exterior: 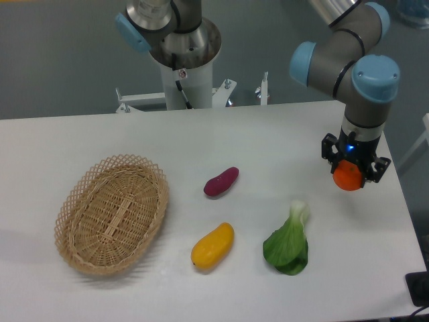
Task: Place the orange on the table
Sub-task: 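Carry the held orange with the gripper and lower it toward the table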
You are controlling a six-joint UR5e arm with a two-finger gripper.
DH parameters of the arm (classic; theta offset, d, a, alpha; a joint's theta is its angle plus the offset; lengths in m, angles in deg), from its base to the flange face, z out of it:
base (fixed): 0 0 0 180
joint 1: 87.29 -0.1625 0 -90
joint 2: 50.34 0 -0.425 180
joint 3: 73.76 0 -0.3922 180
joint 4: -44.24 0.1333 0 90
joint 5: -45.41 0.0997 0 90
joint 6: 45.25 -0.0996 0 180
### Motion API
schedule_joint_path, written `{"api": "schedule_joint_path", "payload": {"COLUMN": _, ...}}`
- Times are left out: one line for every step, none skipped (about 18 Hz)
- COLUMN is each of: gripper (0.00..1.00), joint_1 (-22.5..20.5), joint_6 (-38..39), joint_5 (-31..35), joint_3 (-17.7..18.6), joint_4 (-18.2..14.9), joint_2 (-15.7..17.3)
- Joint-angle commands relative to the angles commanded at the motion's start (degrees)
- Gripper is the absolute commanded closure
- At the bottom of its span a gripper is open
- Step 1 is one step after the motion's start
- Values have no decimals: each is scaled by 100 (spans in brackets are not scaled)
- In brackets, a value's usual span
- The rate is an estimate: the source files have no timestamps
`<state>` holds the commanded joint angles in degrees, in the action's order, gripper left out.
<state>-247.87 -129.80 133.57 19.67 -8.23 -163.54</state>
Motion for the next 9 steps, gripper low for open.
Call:
{"api": "schedule_joint_path", "payload": {"gripper": 60, "joint_1": 9, "joint_6": 0, "joint_5": 9, "joint_3": 17, "joint_4": 0, "joint_2": 9}}
{"api": "schedule_joint_path", "payload": {"gripper": 59, "joint_1": 9, "joint_6": 0, "joint_5": 0, "joint_3": 87, "joint_4": 9, "joint_2": 17}}
{"api": "schedule_joint_path", "payload": {"gripper": 59, "joint_1": 9, "joint_6": -9, "joint_5": 0, "joint_3": 140, "joint_4": 9, "joint_2": 35}}
{"api": "schedule_joint_path", "payload": {"gripper": 59, "joint_1": 9, "joint_6": -9, "joint_5": 9, "joint_3": 141, "joint_4": 0, "joint_2": 44}}
{"api": "schedule_joint_path", "payload": {"gripper": 59, "joint_1": 9, "joint_6": -9, "joint_5": 9, "joint_3": 149, "joint_4": 0, "joint_2": 53}}
{"api": "schedule_joint_path", "payload": {"gripper": 58, "joint_1": 17, "joint_6": 26, "joint_5": 17, "joint_3": 149, "joint_4": -17, "joint_2": 35}}
{"api": "schedule_joint_path", "payload": {"gripper": 59, "joint_1": 18, "joint_6": 35, "joint_5": 9, "joint_3": 176, "joint_4": -52, "joint_2": 35}}
{"api": "schedule_joint_path", "payload": {"gripper": 59, "joint_1": 0, "joint_6": 35, "joint_5": 9, "joint_3": 245, "joint_4": -53, "joint_2": 61}}
{"api": "schedule_joint_path", "payload": {"gripper": 59, "joint_1": -17, "joint_6": 18, "joint_5": 9, "joint_3": 385, "joint_4": -27, "joint_2": 122}}
